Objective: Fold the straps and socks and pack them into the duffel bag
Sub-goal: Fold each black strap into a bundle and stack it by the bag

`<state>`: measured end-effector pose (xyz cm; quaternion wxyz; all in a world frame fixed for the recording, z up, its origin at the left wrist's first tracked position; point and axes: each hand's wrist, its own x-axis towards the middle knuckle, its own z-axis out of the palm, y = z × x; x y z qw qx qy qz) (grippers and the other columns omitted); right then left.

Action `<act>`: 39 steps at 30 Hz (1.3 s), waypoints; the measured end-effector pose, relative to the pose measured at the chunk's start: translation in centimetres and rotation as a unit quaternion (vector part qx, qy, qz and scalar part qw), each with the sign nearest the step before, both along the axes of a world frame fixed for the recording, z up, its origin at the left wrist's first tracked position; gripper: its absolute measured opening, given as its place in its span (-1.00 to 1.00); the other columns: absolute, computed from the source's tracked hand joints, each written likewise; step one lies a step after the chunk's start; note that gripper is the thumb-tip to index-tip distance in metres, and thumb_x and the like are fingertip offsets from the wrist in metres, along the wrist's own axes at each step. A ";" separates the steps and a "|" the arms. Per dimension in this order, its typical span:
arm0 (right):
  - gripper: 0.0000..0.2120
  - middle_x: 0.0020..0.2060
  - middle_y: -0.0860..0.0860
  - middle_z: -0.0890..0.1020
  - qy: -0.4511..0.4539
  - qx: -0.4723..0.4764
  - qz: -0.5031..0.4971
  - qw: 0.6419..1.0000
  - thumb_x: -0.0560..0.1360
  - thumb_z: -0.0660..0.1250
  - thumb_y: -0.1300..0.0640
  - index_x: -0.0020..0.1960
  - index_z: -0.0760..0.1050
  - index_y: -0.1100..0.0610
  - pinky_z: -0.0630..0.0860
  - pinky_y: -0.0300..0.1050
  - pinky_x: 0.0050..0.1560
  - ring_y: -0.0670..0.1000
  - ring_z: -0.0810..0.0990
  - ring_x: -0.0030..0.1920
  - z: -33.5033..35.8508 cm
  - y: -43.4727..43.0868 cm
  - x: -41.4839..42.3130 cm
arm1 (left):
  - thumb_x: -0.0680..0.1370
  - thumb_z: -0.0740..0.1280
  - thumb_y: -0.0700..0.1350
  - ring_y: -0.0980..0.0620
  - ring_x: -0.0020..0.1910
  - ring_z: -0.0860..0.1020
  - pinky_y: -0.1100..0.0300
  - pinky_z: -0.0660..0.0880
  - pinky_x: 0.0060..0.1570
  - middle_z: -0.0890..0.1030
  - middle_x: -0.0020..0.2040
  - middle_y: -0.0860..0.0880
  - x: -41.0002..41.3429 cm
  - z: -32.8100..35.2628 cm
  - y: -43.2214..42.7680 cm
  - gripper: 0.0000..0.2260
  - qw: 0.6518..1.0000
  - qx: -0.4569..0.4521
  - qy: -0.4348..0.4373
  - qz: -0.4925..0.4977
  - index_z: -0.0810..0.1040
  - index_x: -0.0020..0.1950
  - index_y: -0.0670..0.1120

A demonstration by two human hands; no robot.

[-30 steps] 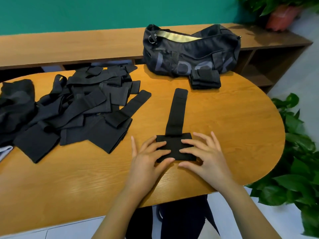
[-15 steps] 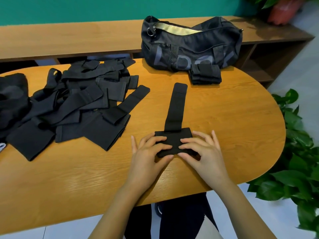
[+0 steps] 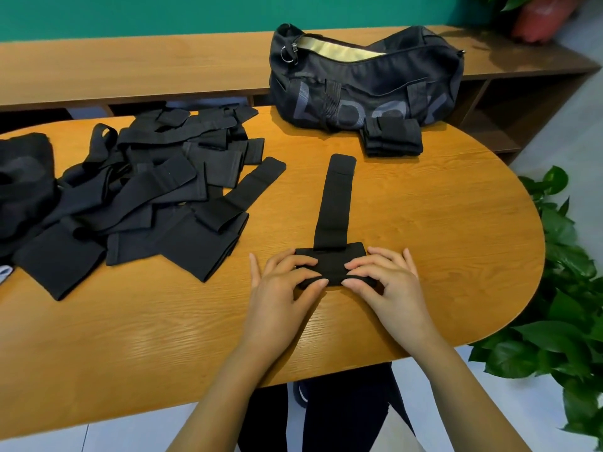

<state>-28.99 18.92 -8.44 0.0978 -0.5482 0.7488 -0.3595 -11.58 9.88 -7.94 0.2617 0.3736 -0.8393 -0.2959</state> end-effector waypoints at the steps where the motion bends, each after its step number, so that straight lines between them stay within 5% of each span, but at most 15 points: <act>1: -0.66 -0.01 -0.48 0.48 0.008 0.002 0.001 1.000 0.44 0.15 -0.36 -0.07 0.59 -0.22 -0.11 0.15 0.52 -0.27 0.31 0.30 0.0 0.0 0.0 | 0.53 0.26 0.14 0.31 0.37 0.19 -0.06 -0.32 0.48 0.51 0.18 0.28 -0.1 0.0 0.0 -0.76 1.000 -0.002 -0.006 0.003 0.66 0.05 0.12; 9: -0.65 -0.05 -0.49 0.49 0.032 -0.014 0.009 0.999 0.40 0.24 -0.40 -0.06 0.62 -0.21 -0.15 0.18 0.52 -0.29 0.30 0.29 -0.1 0.3 0.0 | 0.57 0.31 0.02 0.22 0.37 0.31 -0.04 -0.26 0.50 0.57 0.12 0.21 -0.5 0.1 0.1 -0.82 0.999 -0.011 0.003 0.036 0.67 0.05 0.01; 15: -0.65 -0.12 -0.39 0.52 0.019 -0.047 -0.028 0.998 0.41 0.22 -0.31 -0.05 0.66 -0.15 -0.01 0.30 0.48 -0.24 0.37 0.11 0.1 0.0 0.1 | 0.41 0.35 0.24 0.28 0.32 0.27 -0.06 -0.28 0.48 0.53 0.02 0.36 -0.3 0.2 -0.4 -0.76 1.000 0.016 0.012 0.023 0.66 -0.03 0.17; 20: -0.66 -0.19 -0.45 0.42 0.019 -0.068 -0.036 0.997 0.40 0.25 -0.23 -0.04 0.67 -0.08 0.06 0.30 0.45 -0.19 0.40 0.02 0.4 -0.1 0.4 | 0.47 0.37 0.17 0.22 0.31 0.29 -0.06 -0.26 0.48 0.55 -0.01 0.30 -0.8 0.4 -0.4 -0.79 0.999 0.003 -0.026 0.041 0.68 -0.01 0.11; 26: -0.65 -0.05 -0.45 0.48 0.026 -0.038 -0.018 0.999 0.38 0.24 -0.32 0.03 0.60 -0.19 -0.06 0.21 0.50 -0.23 0.32 0.17 0.5 0.2 0.2 | 0.50 0.36 0.13 0.16 0.25 0.37 -0.08 -0.15 0.46 0.61 -0.06 0.23 -1.4 0.3 -0.6 -0.81 0.997 -0.020 -0.021 0.072 0.69 -0.04 0.08; 33: -0.65 -0.15 -0.44 0.41 0.046 -0.066 -0.043 0.996 0.43 0.24 -0.18 0.01 0.68 -0.03 0.15 0.29 0.42 -0.22 0.34 0.02 0.5 0.1 0.4 | 0.38 0.24 0.37 0.24 0.28 0.32 -0.09 -0.21 0.47 0.56 -0.05 0.36 -0.8 -0.1 -0.6 -0.63 0.999 -0.026 -0.005 0.036 0.65 -0.04 0.18; 39: -0.73 -0.22 -0.38 0.34 0.040 -0.074 -0.064 0.994 0.43 0.33 -0.09 -0.03 0.67 0.04 0.40 0.36 0.20 -0.24 0.27 -0.08 0.7 -0.1 0.7 | 0.39 0.34 0.21 0.28 0.27 0.27 -0.08 -0.26 0.48 0.51 -0.02 0.40 -0.6 0.0 -0.5 -0.72 0.999 -0.033 -0.012 0.019 0.65 0.03 0.16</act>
